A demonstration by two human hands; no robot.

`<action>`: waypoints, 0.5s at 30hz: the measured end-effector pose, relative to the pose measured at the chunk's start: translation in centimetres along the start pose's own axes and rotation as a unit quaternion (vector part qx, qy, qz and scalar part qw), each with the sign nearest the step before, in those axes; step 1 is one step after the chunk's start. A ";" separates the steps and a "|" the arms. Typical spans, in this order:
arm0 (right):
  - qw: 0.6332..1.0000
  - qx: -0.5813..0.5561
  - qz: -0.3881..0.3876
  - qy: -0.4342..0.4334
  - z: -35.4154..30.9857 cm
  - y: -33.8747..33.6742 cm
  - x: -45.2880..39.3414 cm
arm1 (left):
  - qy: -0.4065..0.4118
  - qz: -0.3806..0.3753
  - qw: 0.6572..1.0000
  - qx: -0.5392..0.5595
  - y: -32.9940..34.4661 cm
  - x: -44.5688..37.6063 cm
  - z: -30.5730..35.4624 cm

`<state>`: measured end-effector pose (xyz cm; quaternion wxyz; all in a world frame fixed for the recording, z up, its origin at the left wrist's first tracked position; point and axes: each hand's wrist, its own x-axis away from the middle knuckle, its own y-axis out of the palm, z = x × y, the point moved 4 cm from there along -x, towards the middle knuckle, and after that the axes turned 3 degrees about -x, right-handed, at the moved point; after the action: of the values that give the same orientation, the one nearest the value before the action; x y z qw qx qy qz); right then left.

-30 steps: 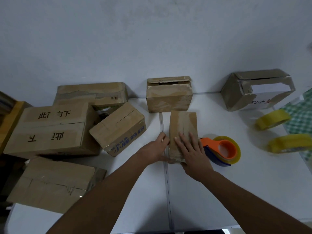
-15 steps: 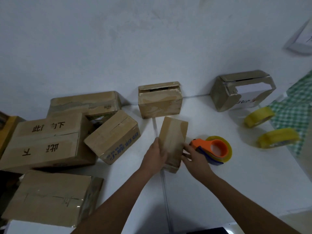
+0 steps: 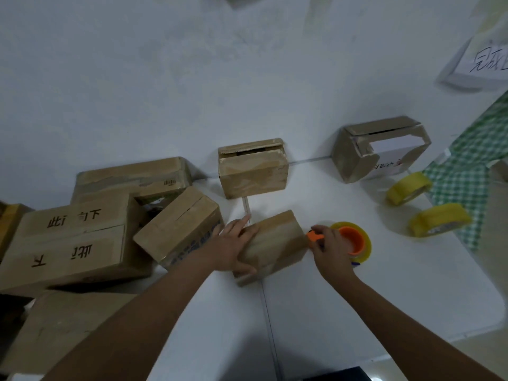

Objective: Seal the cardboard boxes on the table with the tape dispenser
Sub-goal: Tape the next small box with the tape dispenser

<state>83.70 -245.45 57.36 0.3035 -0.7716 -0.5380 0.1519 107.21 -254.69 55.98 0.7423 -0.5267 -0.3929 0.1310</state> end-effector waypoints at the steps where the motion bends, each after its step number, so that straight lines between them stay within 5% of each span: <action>1: 1.000 -0.007 -0.007 -0.001 -0.1 0.3 -0.1 | 0.034 -0.010 0.999 -0.024 -0.5 0.1 0.1; 4: 0.998 -0.025 -0.055 -0.026 -0.4 1.2 -0.1 | 0.105 -0.061 0.990 -0.073 -1.6 0.4 0.9; 8: 0.986 -0.016 -0.161 -0.025 -0.4 3.0 0.4 | 0.104 0.047 0.985 -0.127 -2.4 1.4 1.8; 15: 0.991 -0.001 -0.110 -0.070 0.5 2.9 2.6 | -0.010 0.139 0.987 0.074 2.2 3.4 3.5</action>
<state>86.50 -243.59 55.39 0.2795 -0.6954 -0.6398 0.1703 107.44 -249.35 56.01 0.7497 -0.5188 -0.3122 0.2670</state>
